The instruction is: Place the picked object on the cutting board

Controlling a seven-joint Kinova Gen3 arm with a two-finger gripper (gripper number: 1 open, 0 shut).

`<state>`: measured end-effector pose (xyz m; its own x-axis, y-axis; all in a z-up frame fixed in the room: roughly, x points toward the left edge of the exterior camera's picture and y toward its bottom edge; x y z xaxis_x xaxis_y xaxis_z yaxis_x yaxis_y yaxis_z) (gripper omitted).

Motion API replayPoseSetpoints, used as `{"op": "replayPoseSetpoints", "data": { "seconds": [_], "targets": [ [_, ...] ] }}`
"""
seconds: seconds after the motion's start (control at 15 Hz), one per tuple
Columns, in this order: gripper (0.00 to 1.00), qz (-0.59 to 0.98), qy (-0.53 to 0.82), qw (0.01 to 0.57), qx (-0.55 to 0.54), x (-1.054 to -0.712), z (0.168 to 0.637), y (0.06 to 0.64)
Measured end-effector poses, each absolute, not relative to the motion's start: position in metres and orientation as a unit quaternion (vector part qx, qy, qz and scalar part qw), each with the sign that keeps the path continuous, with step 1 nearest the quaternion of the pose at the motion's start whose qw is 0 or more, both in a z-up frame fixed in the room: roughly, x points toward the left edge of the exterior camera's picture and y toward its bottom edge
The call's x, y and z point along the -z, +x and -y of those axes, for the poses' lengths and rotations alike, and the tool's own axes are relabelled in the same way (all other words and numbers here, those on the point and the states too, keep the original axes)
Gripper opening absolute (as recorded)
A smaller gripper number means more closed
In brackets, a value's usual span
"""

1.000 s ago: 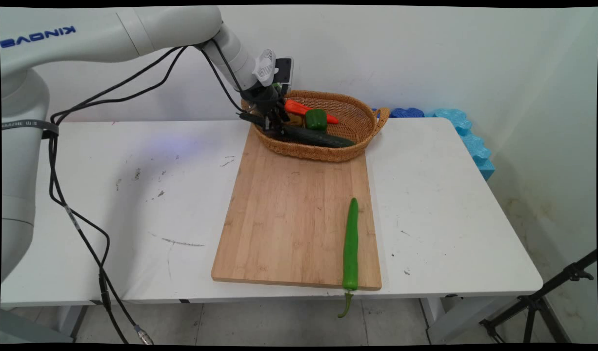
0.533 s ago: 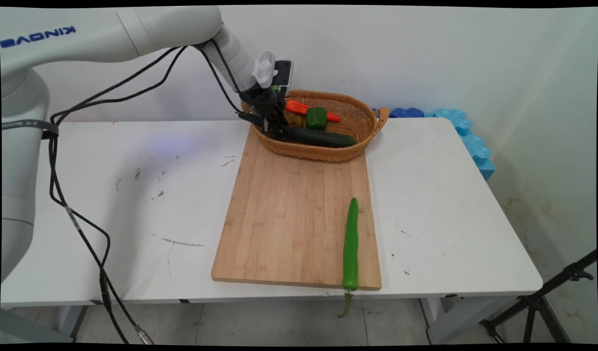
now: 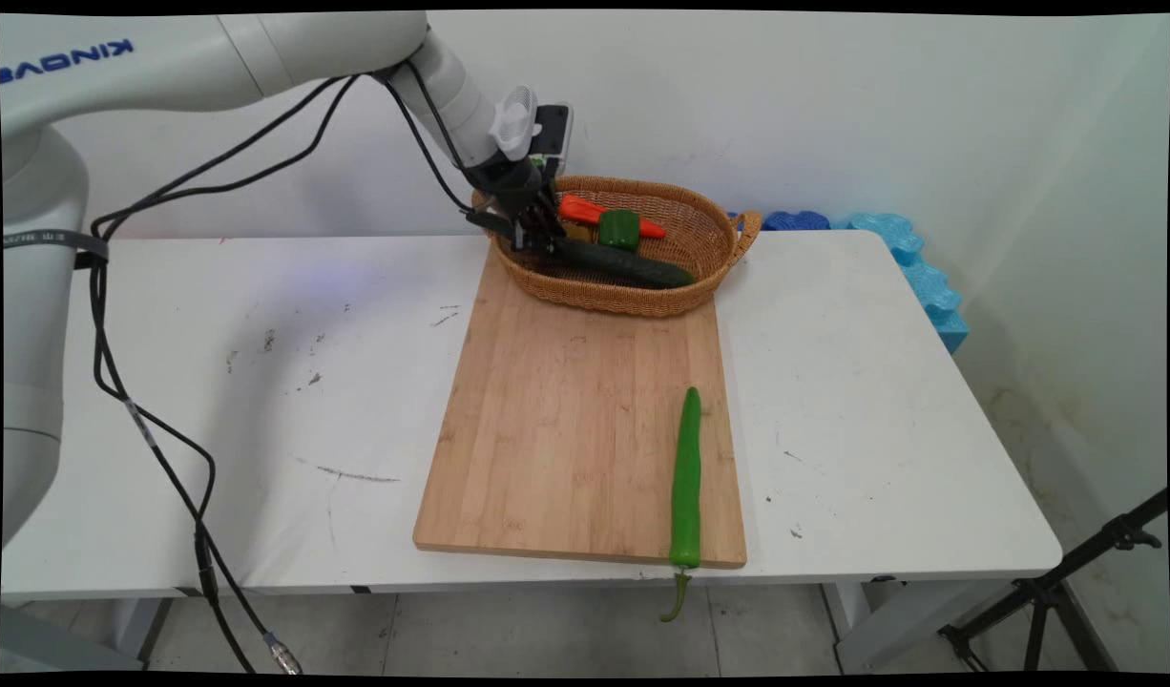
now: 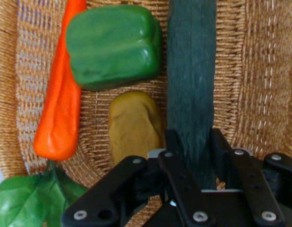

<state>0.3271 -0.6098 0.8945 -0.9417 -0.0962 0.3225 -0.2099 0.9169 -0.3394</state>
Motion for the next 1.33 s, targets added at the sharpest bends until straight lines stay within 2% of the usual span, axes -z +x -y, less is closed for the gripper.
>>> {"op": "replayPoseSetpoints", "data": {
  "seconds": [0.73, 1.33],
  "targets": [
    [0.00, 0.963, 0.069, 0.168, -0.201, -0.946, 0.586, 0.342],
    [0.00, 0.960, 0.070, 0.186, -0.198, -0.996, 0.538, 0.361]
  ]
}}
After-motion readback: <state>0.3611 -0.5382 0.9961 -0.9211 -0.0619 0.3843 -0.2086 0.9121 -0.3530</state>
